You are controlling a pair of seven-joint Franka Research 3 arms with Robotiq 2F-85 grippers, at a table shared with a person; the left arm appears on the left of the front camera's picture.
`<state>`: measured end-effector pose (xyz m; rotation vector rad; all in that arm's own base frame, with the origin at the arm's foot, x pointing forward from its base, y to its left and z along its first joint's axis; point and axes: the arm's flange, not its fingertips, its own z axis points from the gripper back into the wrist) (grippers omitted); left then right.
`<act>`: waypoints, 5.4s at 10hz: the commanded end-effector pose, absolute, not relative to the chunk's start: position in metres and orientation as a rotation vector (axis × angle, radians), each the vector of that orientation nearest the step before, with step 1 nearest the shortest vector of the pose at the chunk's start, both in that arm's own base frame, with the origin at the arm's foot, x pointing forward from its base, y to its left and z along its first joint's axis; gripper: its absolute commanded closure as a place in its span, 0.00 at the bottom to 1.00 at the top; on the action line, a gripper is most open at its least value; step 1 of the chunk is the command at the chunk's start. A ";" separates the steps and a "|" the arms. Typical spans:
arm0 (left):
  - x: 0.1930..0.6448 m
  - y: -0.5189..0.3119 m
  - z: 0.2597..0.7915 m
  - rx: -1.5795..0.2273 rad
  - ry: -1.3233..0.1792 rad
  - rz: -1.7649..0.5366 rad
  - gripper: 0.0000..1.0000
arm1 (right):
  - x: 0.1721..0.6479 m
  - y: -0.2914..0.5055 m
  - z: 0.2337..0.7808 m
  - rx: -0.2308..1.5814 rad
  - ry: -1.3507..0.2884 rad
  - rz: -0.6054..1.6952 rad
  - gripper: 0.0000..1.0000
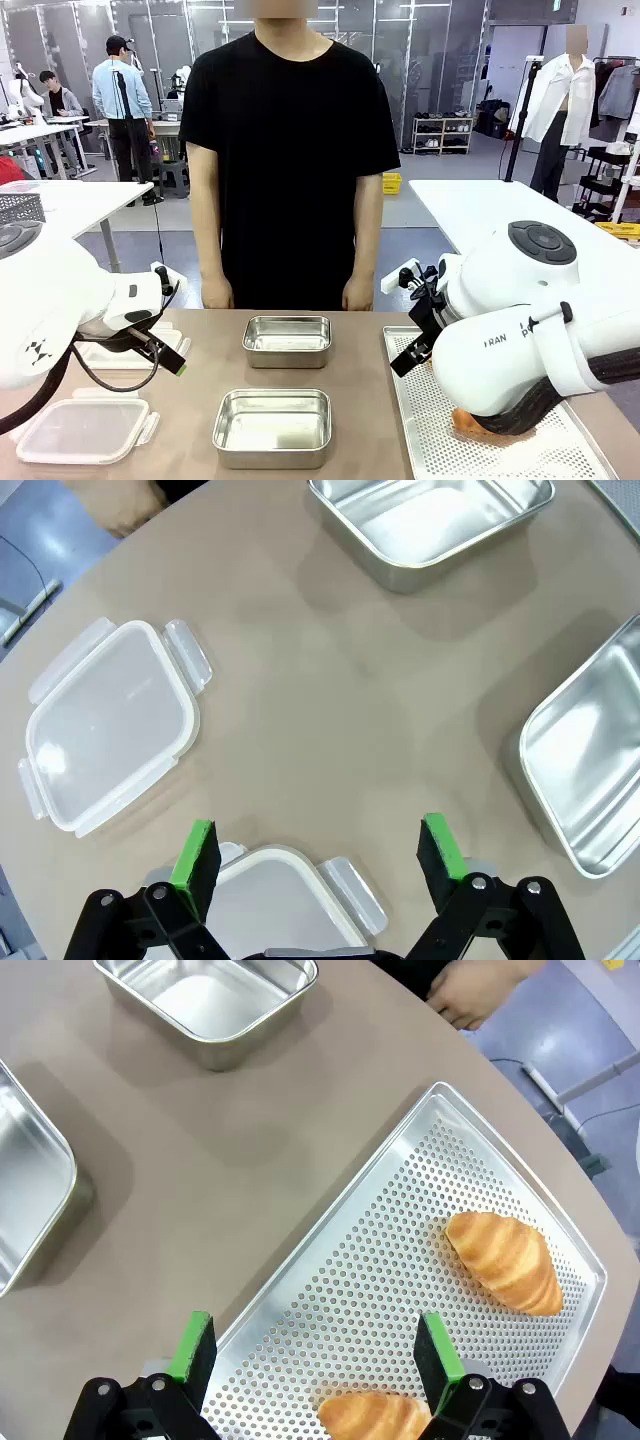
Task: Place the bread into the airtight container.
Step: Pick up a Butter Roll and place it into an empty Airtight Container.
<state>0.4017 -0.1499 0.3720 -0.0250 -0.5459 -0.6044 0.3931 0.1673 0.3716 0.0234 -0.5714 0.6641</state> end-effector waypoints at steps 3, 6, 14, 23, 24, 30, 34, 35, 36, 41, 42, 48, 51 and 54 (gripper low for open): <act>0.402 -0.150 0.372 -0.025 -0.546 -0.605 0.00 | 0.393 0.167 0.372 0.023 -0.571 0.664 0.00; 0.402 -0.150 0.372 -0.025 -0.546 -0.605 0.00 | 0.393 0.167 0.372 0.023 -0.571 0.664 0.00; 0.403 -0.128 0.466 -0.076 -0.522 -0.589 0.00 | 0.390 0.135 0.480 0.047 -0.570 0.653 0.00; 0.275 -0.007 0.774 -0.157 -0.637 -0.516 0.00 | 0.228 -0.014 0.743 0.053 -0.658 0.736 0.00; 0.261 0.003 0.785 -0.121 -0.658 -0.518 0.00 | 0.219 -0.026 0.745 0.019 -0.672 0.739 0.00; 0.218 0.021 0.813 -0.094 -0.765 -0.496 0.00 | 0.190 -0.043 0.765 -0.008 -0.729 0.702 0.00; 0.218 0.021 0.813 -0.094 -0.765 -0.496 0.00 | 0.190 -0.043 0.765 -0.008 -0.729 0.702 0.00; 0.218 0.021 0.813 -0.094 -0.765 -0.496 0.00 | 0.193 -0.043 0.763 -0.016 -0.733 0.693 0.00; 0.218 0.021 0.813 -0.094 -0.765 -0.496 0.00 | 0.206 -0.040 0.763 -0.079 -0.733 0.861 0.00; 0.218 0.021 0.813 -0.094 -0.765 -0.496 0.00 | 0.284 0.023 0.686 -0.193 -0.430 1.516 0.00; 0.218 0.021 0.813 -0.094 -0.765 -0.496 0.00 | 0.306 0.037 0.652 -0.126 -0.375 1.529 0.00; 0.218 0.021 0.813 -0.094 -0.765 -0.496 0.00 | 0.360 0.041 0.499 0.027 -0.263 1.450 0.00; 0.218 0.021 0.813 -0.094 -0.765 -0.496 0.00 | 0.361 0.040 0.493 0.024 -0.229 1.423 0.00; 0.218 0.021 0.813 -0.094 -0.765 -0.496 0.00 | 0.361 0.040 0.493 0.024 -0.229 1.423 0.00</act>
